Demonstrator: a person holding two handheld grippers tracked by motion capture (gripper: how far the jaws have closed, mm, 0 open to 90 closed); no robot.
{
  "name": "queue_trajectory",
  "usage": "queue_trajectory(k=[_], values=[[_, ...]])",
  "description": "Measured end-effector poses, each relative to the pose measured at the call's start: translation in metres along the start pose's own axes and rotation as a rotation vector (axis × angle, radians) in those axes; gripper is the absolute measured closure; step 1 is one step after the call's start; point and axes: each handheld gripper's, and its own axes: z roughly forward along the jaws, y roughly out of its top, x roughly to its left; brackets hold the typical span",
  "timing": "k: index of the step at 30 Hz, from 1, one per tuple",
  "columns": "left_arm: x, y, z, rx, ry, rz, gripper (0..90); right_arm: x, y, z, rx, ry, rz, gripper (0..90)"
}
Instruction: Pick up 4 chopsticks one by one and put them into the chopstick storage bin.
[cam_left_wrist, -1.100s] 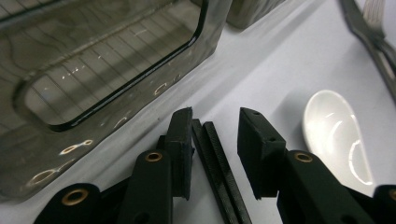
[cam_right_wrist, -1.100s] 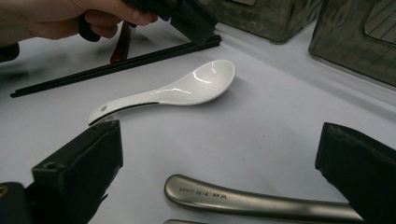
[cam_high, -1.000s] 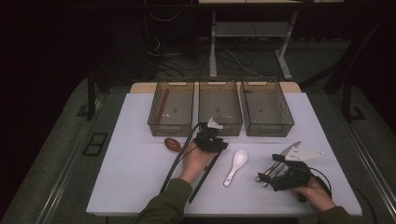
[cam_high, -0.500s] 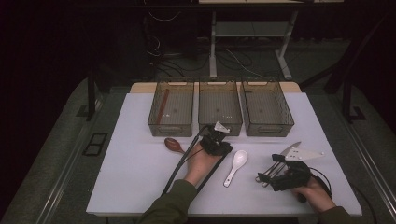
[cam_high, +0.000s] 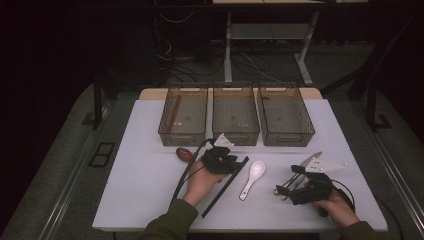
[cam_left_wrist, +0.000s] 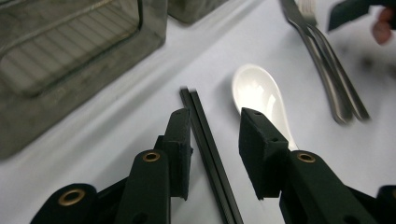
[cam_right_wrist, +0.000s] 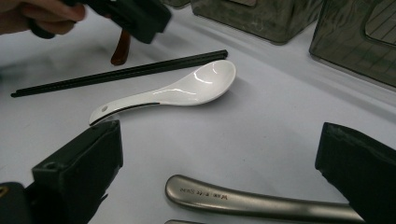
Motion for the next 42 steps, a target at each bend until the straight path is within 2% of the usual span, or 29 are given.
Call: queue_trajectory(k=[7, 12, 14, 15, 16, 18, 23, 25, 30, 39, 42], values=[[-0.016, -0.032, -0.031, 0.009, 0.007, 0.024, 70.4, 0.000, 0.000, 0.000, 0.001, -0.001, -0.001, 0.7], [-0.022, -0.056, -0.045, 0.006, 0.013, 0.000, 71.6, 0.000, 0.000, 0.001, 0.001, -0.002, 0.000, 0.7], [-0.023, -0.061, -0.048, -0.002, 0.014, -0.010, 72.2, 0.001, 0.000, 0.001, 0.002, -0.004, 0.000, 0.7], [-0.024, -0.061, -0.048, -0.009, 0.020, -0.010, 73.0, 0.001, 0.000, 0.001, 0.002, -0.004, 0.001, 0.7], [-0.025, -0.062, -0.049, 0.001, 0.028, 0.007, 73.8, 0.001, 0.000, 0.001, 0.002, -0.005, 0.000, 0.7], [-0.024, -0.061, -0.046, -0.013, 0.009, -0.011, 74.7, 0.001, 0.000, 0.001, 0.001, -0.007, -0.003, 0.7], [-0.024, -0.063, -0.037, 0.009, -0.011, -0.022, 75.5, 0.000, 0.000, 0.000, 0.003, -0.004, -0.003, 0.7], [-0.024, -0.063, -0.035, 0.028, -0.001, -0.004, 75.8, 0.000, 0.000, 0.001, 0.003, -0.004, -0.003, 0.7], [-0.024, -0.064, -0.033, 0.041, 0.001, -0.008, 77.7, 0.001, 0.000, 0.000, 0.001, -0.003, -0.004, 0.7], [-0.022, -0.065, -0.033, 0.065, 0.019, 0.012, 79.4, 0.001, 0.000, 0.000, 0.000, -0.004, -0.004, 0.7], [-0.022, -0.065, -0.031, 0.066, 0.019, 0.005, 79.4, 0.000, 0.000, 0.000, 0.000, -0.003, -0.005, 0.6]])
